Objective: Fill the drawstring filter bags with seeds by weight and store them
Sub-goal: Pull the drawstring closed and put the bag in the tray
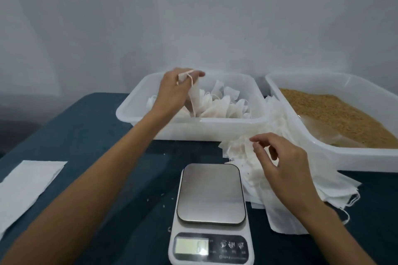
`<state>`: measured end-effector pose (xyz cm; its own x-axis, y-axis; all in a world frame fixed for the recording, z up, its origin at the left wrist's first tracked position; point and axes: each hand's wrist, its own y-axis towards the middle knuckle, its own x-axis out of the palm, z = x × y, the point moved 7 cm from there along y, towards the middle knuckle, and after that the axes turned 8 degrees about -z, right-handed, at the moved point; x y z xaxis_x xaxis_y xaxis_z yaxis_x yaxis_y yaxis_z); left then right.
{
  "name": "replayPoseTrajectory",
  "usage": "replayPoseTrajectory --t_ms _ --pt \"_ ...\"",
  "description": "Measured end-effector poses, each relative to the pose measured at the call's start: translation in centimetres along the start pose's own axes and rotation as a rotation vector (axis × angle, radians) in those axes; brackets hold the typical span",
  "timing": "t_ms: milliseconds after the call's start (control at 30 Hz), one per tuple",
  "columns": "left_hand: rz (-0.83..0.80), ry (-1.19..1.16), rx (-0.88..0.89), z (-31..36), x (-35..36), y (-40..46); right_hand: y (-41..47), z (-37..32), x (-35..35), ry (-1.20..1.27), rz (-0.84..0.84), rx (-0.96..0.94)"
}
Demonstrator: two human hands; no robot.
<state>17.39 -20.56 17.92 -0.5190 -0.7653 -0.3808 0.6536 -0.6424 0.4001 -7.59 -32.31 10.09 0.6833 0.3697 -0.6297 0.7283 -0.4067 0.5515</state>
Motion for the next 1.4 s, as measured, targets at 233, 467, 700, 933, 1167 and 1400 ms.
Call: replayPoseTrajectory --t_ms 233,467,700,933,1167,1400 --pt "0.106 0.566 -0.329 -8.3 -4.4 11.4 -0.2 0.4 0.4 0.017 -0.032 0.037" --pt "-0.019 0.725 -0.561 -15.9 -4.5 11.9 -0.1 0.1 0.4 -0.038 -0.049 0.027" --pt "-0.043 0.941 -0.427 -12.4 -3.2 10.7 0.1 0.6 0.2 -0.034 -0.043 0.052" --pt "-0.060 0.533 0.292 1.4 4.7 0.6 0.4 1.8 -1.1 0.024 0.041 0.093" --pt "-0.711 0.733 0.445 1.0 15.9 -10.5 0.4 3.1 -3.1 0.201 0.231 0.154" --pt "-0.767 1.175 0.522 1.3 18.1 -8.4 0.5 3.9 -3.2 0.266 0.263 0.186"
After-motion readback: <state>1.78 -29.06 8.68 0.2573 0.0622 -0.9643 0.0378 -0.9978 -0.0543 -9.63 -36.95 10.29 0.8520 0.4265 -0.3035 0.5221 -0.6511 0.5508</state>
